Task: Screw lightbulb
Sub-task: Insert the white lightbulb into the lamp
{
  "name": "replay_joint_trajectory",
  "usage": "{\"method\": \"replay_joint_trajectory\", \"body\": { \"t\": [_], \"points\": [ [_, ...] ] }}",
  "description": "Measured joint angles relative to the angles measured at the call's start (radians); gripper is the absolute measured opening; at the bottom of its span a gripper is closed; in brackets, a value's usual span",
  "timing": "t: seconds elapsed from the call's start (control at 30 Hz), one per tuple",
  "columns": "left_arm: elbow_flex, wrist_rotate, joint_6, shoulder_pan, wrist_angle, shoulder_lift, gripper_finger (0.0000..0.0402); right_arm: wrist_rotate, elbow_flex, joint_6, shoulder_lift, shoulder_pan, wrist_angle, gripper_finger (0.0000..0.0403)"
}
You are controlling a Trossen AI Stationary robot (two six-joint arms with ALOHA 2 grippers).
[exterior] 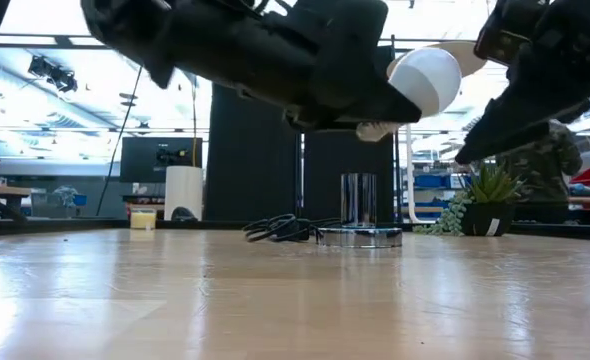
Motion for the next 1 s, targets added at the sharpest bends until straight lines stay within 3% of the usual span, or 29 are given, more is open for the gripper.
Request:
{"method": "replay_joint_trajectory", "body": {
  "t": [0.27,0.47,1.0],
  "points": [
    [-0.001,0.117,0.012,0.073,0.007,-0.038,0.0167,0.1,0.0,-0.14,-0.004,-0.023,0.027,0.0252],
    [-0.002,0.137,0.02,0.097,-0.169,-0.086,0.0167,0.093,0.0,-0.228,-0.044,-0.041,0.067,0.0252],
    [-0.002,0.141,0.01,0.11,-0.209,-0.099,0.0167,-0.083,0.0,-0.368,-0.066,-0.122,0.256,0.0252]
  ]
}}
